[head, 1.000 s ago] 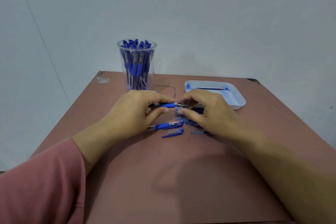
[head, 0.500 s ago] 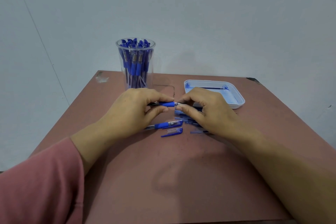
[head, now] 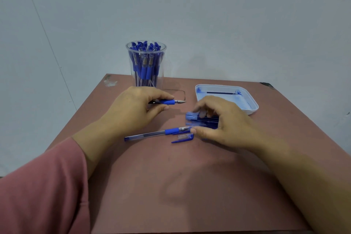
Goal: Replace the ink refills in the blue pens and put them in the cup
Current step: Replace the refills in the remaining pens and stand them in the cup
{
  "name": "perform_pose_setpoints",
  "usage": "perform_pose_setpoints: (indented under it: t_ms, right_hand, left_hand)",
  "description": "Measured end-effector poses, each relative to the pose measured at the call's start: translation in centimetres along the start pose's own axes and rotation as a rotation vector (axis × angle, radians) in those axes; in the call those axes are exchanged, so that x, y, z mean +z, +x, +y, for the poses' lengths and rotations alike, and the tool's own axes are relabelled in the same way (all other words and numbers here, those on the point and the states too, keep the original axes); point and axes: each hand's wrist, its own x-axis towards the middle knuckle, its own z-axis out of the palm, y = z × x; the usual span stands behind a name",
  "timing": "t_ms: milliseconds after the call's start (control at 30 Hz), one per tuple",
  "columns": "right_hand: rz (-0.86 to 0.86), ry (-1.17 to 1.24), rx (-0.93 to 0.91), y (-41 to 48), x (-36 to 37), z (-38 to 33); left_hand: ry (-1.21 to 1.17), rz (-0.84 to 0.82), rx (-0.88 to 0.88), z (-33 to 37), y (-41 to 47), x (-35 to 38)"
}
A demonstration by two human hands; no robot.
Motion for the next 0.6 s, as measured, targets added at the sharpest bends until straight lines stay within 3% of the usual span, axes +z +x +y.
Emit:
perform_pose_setpoints:
  t_ms: [133, 367, 600]
  right_hand:
    - [-0.2, -0.107, -0.093, 0.1, 0.5, -0.6]
    - [-0.279, -0.149, -0.093, 0.1, 0.7, -0.9]
    - [0.07, -0.068, 0.019, 0.5, -0.9, 0.4]
  left_hand:
    - [-0.015, -0.007, -0.017, -0.2, 0.0, -0.1]
    - [-0.036, -0.026, -0.021, 0.1, 0.0, -0.1]
    - [-0.048, -0.047, -0.021, 0.3, 0.0, -0.3]
